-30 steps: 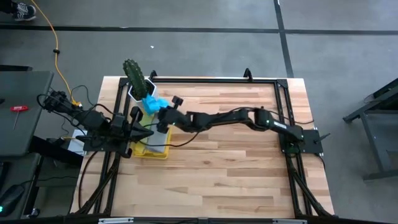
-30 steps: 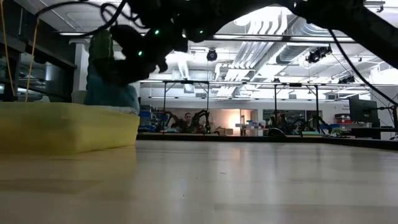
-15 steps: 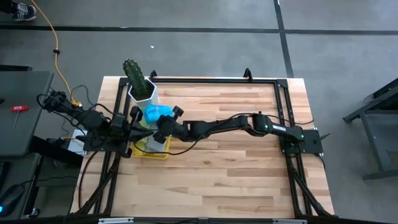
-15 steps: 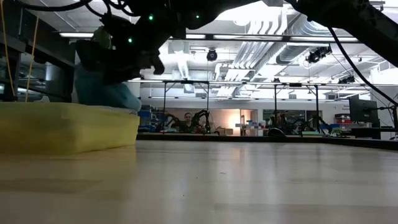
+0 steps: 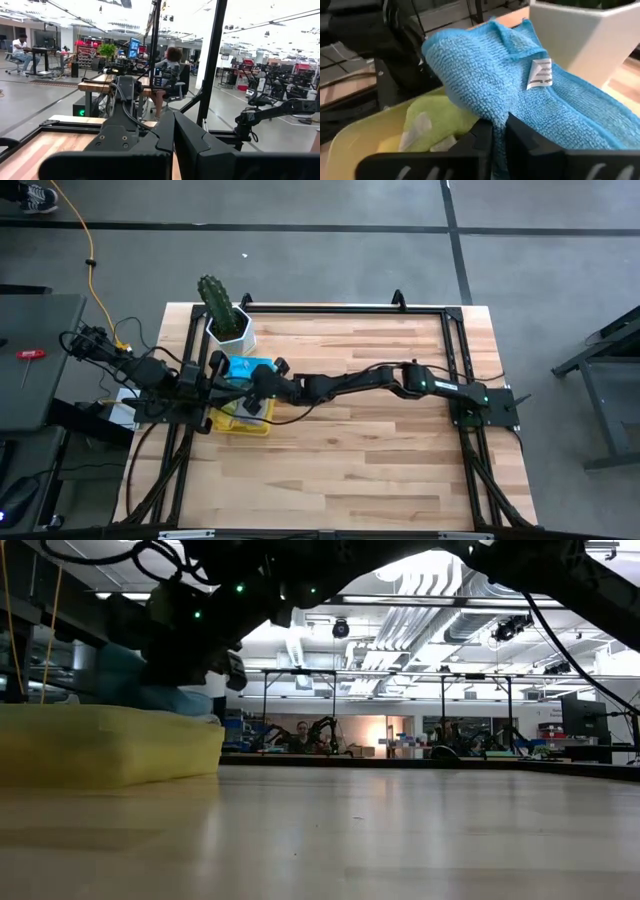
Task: Fold microfiber towels
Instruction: Put the folded blue microfiber towel into the yellow bin
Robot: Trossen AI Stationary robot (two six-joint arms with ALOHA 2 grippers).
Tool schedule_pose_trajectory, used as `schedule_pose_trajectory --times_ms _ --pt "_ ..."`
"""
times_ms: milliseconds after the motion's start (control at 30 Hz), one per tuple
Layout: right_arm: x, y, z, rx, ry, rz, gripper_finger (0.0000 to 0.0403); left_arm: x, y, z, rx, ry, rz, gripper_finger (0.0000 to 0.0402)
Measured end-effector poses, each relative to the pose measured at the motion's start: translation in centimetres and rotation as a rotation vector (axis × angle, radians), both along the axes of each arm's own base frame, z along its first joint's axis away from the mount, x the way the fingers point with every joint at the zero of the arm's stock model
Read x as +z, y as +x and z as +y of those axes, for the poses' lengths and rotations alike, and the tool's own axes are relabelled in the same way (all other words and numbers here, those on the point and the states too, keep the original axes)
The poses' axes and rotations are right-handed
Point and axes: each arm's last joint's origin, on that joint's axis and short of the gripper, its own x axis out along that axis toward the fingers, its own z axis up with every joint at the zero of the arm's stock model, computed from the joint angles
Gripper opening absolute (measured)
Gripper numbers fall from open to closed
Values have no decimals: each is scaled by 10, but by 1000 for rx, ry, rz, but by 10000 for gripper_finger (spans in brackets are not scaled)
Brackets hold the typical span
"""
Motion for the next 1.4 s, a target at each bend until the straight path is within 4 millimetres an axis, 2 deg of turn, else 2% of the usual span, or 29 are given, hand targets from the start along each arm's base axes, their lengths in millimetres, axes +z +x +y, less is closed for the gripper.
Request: schedule_pose_trajectory --times_ms 267,567,700,1133,1267,1400 --pt "-3 0 0 17 -14 27 70 0 1 0 -4 2 3 0" --pt "1 2 1 33 -25 -19 177 0 1 0 -4 2 3 0" --pt "6 4 3 71 -90 -41 207 0 1 0 -4 3 3 0" --pt "9 -1 11 213 -342 122 215 -1 1 0 -4 6 12 0" --pt "17 -9 13 218 -464 264 215 -1 1 0 -4 7 13 0" --pt "26 -22 13 225 -500 406 215 -2 1 -1 -3 10 22 0"
